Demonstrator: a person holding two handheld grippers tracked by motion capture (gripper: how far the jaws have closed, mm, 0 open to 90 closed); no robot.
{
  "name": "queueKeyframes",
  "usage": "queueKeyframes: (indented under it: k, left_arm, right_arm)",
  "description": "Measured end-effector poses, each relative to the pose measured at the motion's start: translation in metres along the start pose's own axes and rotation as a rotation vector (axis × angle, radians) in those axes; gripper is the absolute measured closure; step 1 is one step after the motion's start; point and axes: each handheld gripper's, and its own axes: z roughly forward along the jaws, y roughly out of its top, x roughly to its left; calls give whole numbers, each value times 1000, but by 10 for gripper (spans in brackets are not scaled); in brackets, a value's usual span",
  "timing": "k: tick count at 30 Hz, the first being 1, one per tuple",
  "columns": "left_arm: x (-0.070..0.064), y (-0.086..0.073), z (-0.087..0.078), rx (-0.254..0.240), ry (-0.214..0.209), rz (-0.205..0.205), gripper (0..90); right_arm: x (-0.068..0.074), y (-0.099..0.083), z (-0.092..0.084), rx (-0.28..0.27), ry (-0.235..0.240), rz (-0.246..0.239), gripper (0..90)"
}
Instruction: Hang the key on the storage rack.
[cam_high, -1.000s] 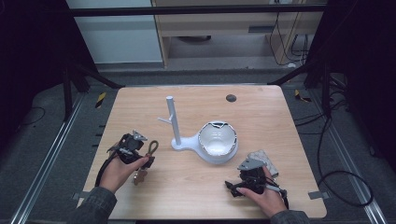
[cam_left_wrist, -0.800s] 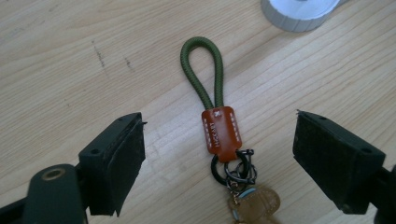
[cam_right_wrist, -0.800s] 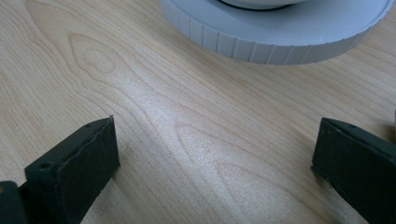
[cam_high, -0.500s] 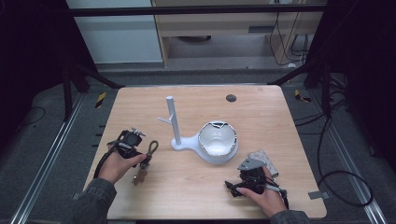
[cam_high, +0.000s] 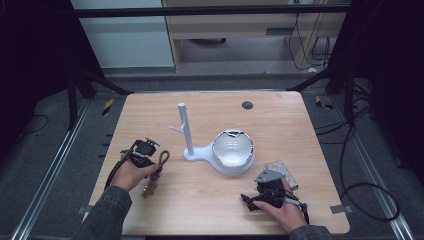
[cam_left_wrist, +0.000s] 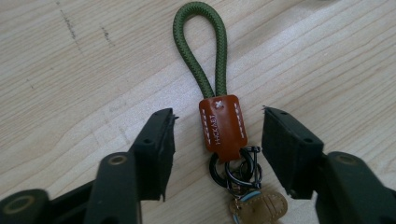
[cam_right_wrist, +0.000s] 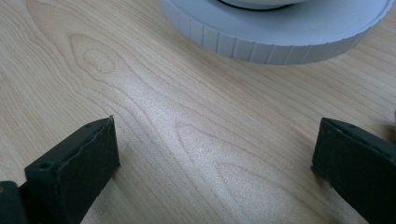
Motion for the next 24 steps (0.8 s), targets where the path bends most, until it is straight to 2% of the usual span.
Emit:
queueKeyframes:
  k: [13, 16, 24]
  left_arm:
    - [-2, -3, 16, 24, -18, -25, 542]
    - [-1, -4, 16, 12, -26, -37, 563]
    - [-1, -4, 17, 8, -21, -34, 603]
  right_arm:
    - [0, 0, 0, 0, 1, -1, 5]
    - [0, 0, 0, 0, 1, -1, 5]
    - [0, 0, 0, -2, 4, -5, 5]
